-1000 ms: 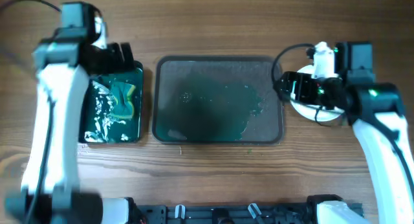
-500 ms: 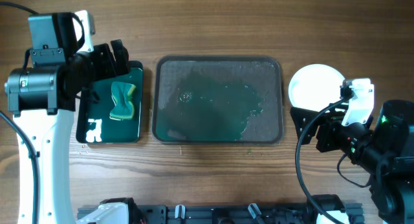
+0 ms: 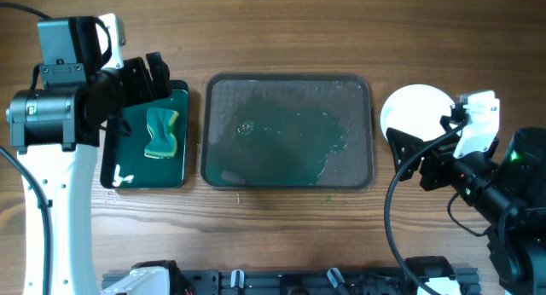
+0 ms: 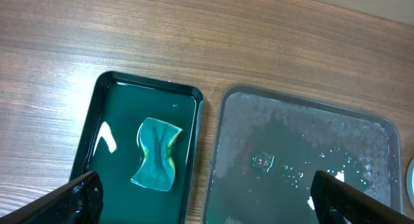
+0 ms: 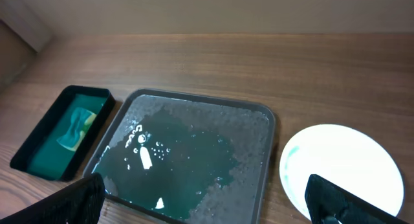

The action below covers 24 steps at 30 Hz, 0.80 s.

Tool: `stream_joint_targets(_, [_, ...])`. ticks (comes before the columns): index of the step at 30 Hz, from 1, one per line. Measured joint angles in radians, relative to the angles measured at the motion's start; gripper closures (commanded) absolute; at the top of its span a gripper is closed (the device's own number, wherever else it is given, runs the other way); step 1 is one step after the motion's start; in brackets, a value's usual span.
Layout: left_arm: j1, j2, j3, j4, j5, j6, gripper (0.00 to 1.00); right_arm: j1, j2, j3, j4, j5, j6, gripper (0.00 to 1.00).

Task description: Clean dirty plates on tray and stack at the side

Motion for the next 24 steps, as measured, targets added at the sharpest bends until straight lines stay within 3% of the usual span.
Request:
stream_joint_targets(6, [0.0, 0.0, 0.0, 0.0, 0.0, 0.0, 0.0, 0.0, -0.029, 0.0, 0.0, 0.001, -0.086, 0.01])
stream_joint_targets(9, [0.0, 0.0, 0.0, 0.0, 0.0, 0.0, 0.0, 0.0, -0.134, -0.069, 0.121, 0.014, -0.132, 0.0])
stream_joint_targets(12, [0.0, 0.0, 0.0, -0.001, 0.003, 0.0, 0.0, 0.0, -0.311, -0.259, 0.372, 0.031, -0.186, 0.0])
stream_joint_targets(16, [0.0, 0.0, 0.0, -0.003, 0.004, 0.0, 0.0, 0.0, -0.597, -0.723, 0.797, 0.036, -0.233, 0.0])
stream_joint_targets(19, [0.0, 0.0, 0.0, -0.002, 0.004, 0.0, 0.0, 0.0, -0.695, -0.962, 0.999, 0.039, -0.211, 0.0])
stream_joint_targets(24, [0.0, 0.0, 0.0, -0.003, 0.003, 0.0, 0.0, 0.0, -0.765, -1.18, 1.199, 0.045, -0.162, 0.0])
